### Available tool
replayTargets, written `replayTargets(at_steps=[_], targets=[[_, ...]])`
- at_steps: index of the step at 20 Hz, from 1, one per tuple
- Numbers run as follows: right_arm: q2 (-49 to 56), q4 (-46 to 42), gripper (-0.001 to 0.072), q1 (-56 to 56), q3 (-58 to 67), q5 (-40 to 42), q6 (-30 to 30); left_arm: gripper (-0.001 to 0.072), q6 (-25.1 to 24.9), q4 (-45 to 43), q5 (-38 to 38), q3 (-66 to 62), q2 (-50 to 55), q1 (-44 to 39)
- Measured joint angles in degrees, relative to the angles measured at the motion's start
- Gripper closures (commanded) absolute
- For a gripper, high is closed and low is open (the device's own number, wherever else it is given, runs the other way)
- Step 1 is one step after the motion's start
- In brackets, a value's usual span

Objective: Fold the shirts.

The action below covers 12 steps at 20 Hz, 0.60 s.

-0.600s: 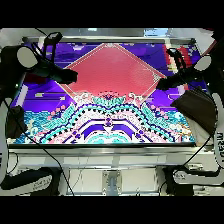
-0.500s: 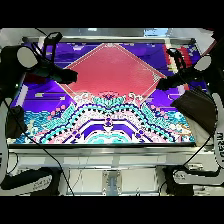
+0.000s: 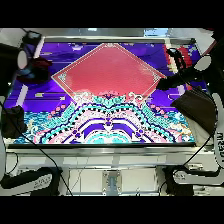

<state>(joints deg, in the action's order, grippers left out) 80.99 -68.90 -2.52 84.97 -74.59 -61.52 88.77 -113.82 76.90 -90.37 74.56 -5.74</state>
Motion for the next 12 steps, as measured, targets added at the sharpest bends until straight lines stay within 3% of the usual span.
replayTargets(at_steps=[5,9,12], targets=[[0.0,0.2,0.0405,0.0,0.0,2.5,0.0,0.0184,4.7,-1.4,-0.8,3.6,0.2,19.6],[0.0,2.3,0.0405,0.0,0.0,7.0,-1.3,0.0181,7.1,9.8,-5.5,10.3,0.8,34.2],[0.0,4.9,0.0405,0.0,0.0,9.1,-1.7,0.0181,11.8,16.9,-10.5,14.4,2.3,41.2]])
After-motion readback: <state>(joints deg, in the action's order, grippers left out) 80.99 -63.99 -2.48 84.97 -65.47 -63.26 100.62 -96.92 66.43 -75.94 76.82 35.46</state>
